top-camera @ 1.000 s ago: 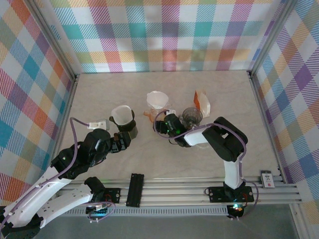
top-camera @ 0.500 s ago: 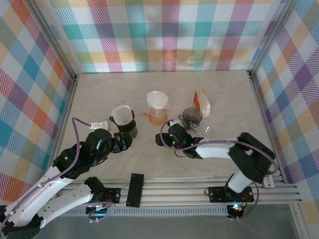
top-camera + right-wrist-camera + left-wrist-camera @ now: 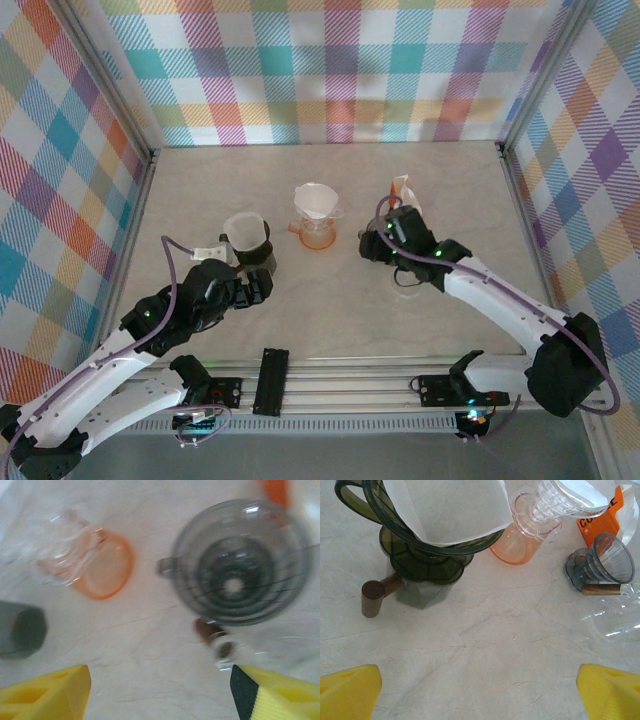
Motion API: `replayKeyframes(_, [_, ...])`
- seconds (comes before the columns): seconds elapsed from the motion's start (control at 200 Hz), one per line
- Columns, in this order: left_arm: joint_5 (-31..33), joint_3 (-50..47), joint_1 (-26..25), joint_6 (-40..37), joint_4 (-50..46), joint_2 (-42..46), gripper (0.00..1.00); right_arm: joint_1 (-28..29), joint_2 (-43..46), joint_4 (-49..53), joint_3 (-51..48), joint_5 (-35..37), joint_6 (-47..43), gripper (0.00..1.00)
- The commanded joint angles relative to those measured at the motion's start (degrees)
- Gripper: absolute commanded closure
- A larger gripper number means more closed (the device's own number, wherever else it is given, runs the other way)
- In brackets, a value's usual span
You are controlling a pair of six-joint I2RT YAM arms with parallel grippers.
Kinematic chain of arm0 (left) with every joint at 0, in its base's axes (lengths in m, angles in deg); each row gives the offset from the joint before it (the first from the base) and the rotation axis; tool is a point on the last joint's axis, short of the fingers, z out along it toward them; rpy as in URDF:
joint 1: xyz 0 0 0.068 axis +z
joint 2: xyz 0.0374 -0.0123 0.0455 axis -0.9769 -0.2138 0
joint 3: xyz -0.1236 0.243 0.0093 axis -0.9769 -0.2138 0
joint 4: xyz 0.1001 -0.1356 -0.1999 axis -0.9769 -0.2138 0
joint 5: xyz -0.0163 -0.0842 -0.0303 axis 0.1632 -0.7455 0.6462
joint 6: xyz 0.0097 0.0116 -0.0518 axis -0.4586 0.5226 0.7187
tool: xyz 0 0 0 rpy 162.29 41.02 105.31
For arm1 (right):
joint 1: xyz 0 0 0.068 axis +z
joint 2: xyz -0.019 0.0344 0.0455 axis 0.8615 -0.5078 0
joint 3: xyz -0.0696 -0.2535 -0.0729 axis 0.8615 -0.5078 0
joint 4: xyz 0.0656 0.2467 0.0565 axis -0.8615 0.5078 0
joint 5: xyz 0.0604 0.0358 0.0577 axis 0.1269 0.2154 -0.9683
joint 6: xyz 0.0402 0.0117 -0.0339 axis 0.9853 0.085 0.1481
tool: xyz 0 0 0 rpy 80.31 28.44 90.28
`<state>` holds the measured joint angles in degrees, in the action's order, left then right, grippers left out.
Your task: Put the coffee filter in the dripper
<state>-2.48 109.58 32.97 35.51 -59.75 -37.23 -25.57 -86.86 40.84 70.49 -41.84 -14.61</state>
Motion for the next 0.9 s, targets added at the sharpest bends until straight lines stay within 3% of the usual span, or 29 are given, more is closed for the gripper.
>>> replayKeyframes(0.0, [-0.5, -1.0, 0.6, -0.8, 0.9, 1.3, 0.00, -4.6, 0.0, 8.2, 2.2, -0.4, -3.1, 0.25])
replayKeyframes(0.13, [-0.8, -1.9, 0.6, -0.6, 1.2, 2.7, 0.00, -11.3, 0.9, 8.2, 1.1, -1.4, -4.5, 0.23])
replayKeyframes(0.23, [-1.0, -2.2, 0.6, -0.5, 1.4, 2.7, 0.00, -17.1, -1.4, 8.1, 1.0, -8.5, -6.2, 0.20])
replayKeyframes(0.41, [-1.2, -2.0, 0.6, -0.7, 1.7, 1.8, 0.00, -20.3, -6.5, 8.1, 2.0, -12.4, -8.2, 0.19])
replayKeyframes(0.6, [-0.8, -2.0, 0.6, -0.7, 1.5, 2.1, 0.00, -19.8, -6.4, 5.5, -0.7, -17.1, -7.8, 0.21])
replayKeyframes(0.9, [-0.7, -2.6, 0.6, -0.5, 2.3, 1.5, 0.00, -11.8, -2.8, 4.7, -3.5, -15.6, -3.3, 0.23])
